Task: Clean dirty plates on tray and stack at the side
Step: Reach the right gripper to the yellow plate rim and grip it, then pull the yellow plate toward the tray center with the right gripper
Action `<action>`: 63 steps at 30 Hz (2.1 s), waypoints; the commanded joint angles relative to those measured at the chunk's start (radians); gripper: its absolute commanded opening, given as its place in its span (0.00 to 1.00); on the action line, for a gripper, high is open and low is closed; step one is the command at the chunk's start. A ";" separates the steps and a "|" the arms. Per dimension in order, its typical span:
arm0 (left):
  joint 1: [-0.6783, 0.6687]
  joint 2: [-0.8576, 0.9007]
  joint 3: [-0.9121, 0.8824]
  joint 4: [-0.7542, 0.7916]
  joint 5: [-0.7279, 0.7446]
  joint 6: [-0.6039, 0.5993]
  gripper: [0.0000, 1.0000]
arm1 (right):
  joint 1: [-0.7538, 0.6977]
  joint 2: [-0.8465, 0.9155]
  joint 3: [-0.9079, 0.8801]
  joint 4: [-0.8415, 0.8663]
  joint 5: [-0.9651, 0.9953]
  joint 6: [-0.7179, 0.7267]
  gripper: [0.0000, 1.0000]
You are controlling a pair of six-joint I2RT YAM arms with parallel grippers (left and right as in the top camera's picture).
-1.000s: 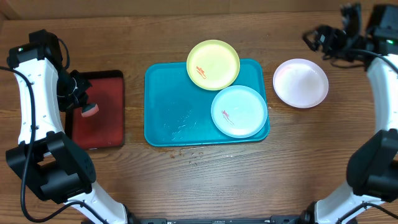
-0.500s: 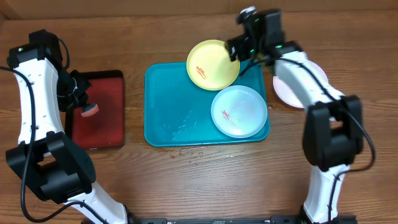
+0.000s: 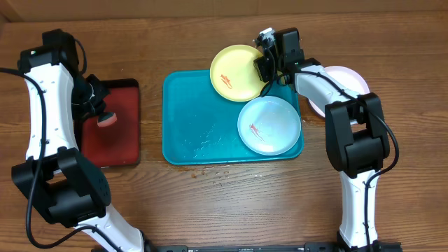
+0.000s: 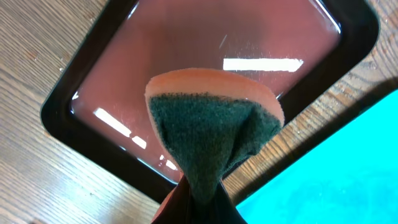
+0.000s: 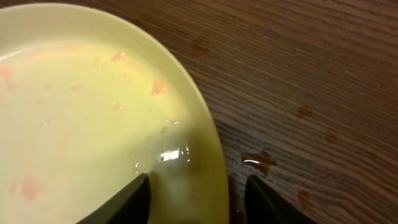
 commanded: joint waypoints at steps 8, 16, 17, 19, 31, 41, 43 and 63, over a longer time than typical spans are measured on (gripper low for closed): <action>-0.008 -0.015 -0.001 0.017 0.004 -0.002 0.04 | 0.020 -0.010 0.024 -0.056 -0.015 0.011 0.04; -0.008 -0.015 -0.001 0.017 0.004 -0.001 0.04 | 0.127 -0.135 0.044 -0.169 -0.014 0.029 0.04; -0.008 -0.015 -0.001 0.016 0.004 -0.001 0.04 | 0.142 -0.151 0.044 -0.185 -0.014 0.051 0.04; -0.008 -0.015 -0.001 0.015 0.004 -0.001 0.04 | 0.167 -0.169 0.044 -0.211 -0.014 0.111 0.04; -0.010 -0.015 -0.001 -0.001 0.005 -0.002 0.04 | 0.258 -0.144 0.012 -0.353 -0.018 0.320 0.04; -0.027 -0.015 -0.001 0.008 0.004 -0.002 0.04 | 0.277 -0.140 -0.028 -0.416 -0.026 0.513 0.04; -0.028 -0.015 -0.001 0.017 0.004 -0.002 0.04 | 0.290 -0.140 -0.032 -0.421 -0.026 0.513 0.04; -0.018 0.175 -0.002 0.107 -0.042 -0.001 0.05 | 0.367 -0.139 -0.130 -0.289 0.093 0.554 0.27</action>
